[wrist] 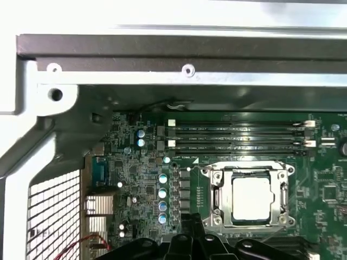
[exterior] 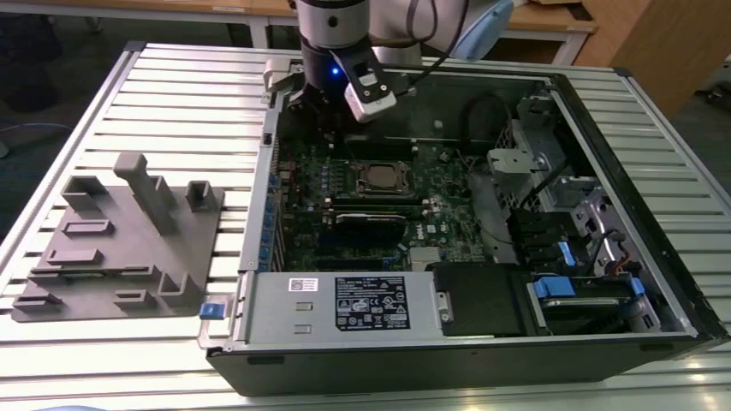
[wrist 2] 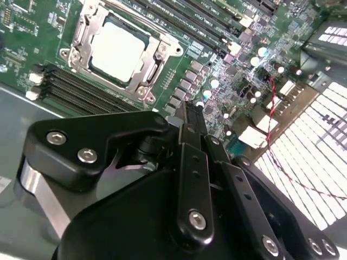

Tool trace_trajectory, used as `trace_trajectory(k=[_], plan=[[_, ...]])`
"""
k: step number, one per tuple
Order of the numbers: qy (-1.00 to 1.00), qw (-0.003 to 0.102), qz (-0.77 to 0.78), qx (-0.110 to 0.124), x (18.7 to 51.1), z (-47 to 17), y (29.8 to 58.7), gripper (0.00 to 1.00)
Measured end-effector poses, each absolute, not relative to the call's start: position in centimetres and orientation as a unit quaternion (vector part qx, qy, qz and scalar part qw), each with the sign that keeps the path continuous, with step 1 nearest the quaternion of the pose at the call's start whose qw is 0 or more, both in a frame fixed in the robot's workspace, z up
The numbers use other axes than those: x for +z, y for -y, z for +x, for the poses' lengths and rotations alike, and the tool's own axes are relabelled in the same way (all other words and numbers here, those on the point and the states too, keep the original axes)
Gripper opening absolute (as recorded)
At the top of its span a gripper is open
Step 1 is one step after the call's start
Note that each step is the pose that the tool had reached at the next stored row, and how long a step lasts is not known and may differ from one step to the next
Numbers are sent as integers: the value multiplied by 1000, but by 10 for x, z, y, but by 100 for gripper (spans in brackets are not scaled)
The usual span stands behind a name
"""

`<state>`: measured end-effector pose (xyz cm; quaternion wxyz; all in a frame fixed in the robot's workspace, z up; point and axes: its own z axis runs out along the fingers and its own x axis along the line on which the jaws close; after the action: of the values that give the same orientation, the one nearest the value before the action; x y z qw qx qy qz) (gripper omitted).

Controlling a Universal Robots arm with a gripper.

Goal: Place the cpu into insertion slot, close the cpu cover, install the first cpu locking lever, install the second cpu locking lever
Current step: 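Install the first cpu locking lever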

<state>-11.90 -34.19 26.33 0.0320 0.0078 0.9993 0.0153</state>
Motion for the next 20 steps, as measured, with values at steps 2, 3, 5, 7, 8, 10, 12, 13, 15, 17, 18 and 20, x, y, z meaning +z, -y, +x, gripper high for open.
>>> trace_trajectory(k=[2, 3, 5, 7, 8, 10, 12, 13, 15, 17, 18, 20], plan=[[-999, 32, 8, 15, 265, -119, 342, 11], [-999, 32, 8, 15, 265, -119, 342, 11], [-999, 33, 8, 15, 265, -121, 342, 11], [-999, 33, 8, 15, 265, -123, 342, 11], [-999, 34, 8, 15, 265, -125, 342, 11], [-999, 34, 8, 15, 265, -125, 342, 11], [-999, 34, 8, 16, 265, -125, 341, 11], [-999, 34, 8, 16, 264, -126, 341, 11], [-999, 34, 8, 19, 264, -126, 340, 11], [-999, 34, 9, 24, 264, -126, 339, 11], [-999, 34, 9, 26, 264, -127, 338, 11], [-999, 34, 10, 29, 264, -127, 337, 11]])
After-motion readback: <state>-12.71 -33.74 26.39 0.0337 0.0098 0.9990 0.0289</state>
